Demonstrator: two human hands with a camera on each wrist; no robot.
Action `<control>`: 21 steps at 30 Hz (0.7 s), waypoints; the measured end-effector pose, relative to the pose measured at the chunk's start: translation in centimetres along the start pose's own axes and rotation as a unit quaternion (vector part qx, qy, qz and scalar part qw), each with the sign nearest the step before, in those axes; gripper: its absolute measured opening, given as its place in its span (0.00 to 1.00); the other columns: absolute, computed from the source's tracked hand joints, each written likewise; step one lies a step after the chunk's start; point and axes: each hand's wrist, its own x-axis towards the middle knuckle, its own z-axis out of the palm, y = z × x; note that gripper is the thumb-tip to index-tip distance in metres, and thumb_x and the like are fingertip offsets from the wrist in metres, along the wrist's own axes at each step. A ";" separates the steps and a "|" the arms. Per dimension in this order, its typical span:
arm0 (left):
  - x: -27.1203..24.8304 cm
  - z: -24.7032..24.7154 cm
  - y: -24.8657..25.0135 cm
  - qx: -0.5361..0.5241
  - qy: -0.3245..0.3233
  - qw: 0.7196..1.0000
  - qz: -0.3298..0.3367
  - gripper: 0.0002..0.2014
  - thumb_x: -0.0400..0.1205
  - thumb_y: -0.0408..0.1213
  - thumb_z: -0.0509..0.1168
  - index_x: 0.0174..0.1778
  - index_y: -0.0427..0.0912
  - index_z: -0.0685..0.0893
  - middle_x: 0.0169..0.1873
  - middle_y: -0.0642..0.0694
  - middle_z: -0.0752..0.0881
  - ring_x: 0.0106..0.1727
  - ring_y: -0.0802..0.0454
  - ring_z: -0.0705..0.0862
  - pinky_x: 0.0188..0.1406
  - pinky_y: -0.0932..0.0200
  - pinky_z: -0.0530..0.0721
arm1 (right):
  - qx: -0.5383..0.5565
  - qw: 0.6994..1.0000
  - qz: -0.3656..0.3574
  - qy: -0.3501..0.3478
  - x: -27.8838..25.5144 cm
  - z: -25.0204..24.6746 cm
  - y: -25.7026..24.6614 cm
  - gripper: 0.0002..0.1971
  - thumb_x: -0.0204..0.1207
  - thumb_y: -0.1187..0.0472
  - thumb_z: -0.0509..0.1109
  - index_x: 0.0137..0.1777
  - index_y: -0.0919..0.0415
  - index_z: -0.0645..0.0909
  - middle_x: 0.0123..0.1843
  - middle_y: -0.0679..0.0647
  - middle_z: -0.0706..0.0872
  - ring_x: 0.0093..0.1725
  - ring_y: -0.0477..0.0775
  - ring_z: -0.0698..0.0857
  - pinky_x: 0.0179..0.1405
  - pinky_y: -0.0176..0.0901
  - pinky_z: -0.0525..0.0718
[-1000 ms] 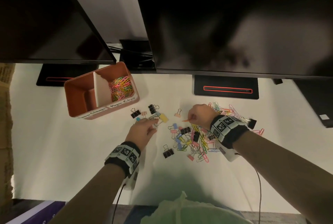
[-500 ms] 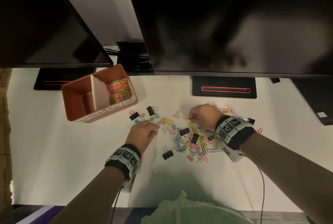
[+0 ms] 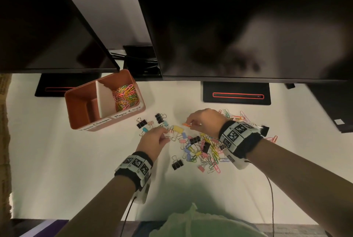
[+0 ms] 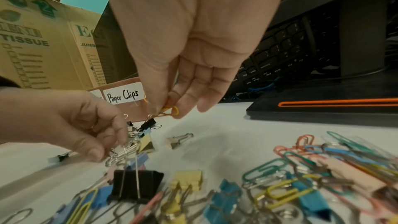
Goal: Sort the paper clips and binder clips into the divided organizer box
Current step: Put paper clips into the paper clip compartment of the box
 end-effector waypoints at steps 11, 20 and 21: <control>0.0 0.5 0.2 0.105 -0.026 0.994 0.022 0.04 0.81 0.33 0.60 0.43 0.39 0.79 0.43 0.44 0.79 0.45 0.48 0.77 0.45 0.56 0.78 | 0.004 1.000 0.009 -0.010 -0.1 0.2 -0.1 0.11 0.79 0.58 0.65 0.59 0.56 0.83 0.57 0.53 0.87 0.54 0.54 0.83 0.52 0.39 0.76; 0.8 -1.7 -1.2 -0.005 0.088 0.994 -0.064 0.14 0.81 0.32 0.63 0.62 0.39 0.79 0.45 0.44 0.85 0.48 0.48 0.80 0.55 0.56 0.78 | 0.009 1.000 0.007 -0.014 0.3 0.5 -0.4 0.11 0.79 0.58 0.65 0.58 0.56 0.83 0.56 0.53 0.87 0.53 0.54 0.84 0.55 0.43 0.81; 1.1 -1.8 -1.3 0.005 0.079 0.995 -0.063 0.14 0.80 0.32 0.63 0.62 0.39 0.80 0.45 0.43 0.85 0.49 0.46 0.81 0.55 0.55 0.78 | 0.009 1.000 0.007 -0.014 0.3 0.5 -0.4 0.11 0.79 0.58 0.65 0.58 0.56 0.83 0.57 0.53 0.87 0.53 0.54 0.84 0.55 0.44 0.81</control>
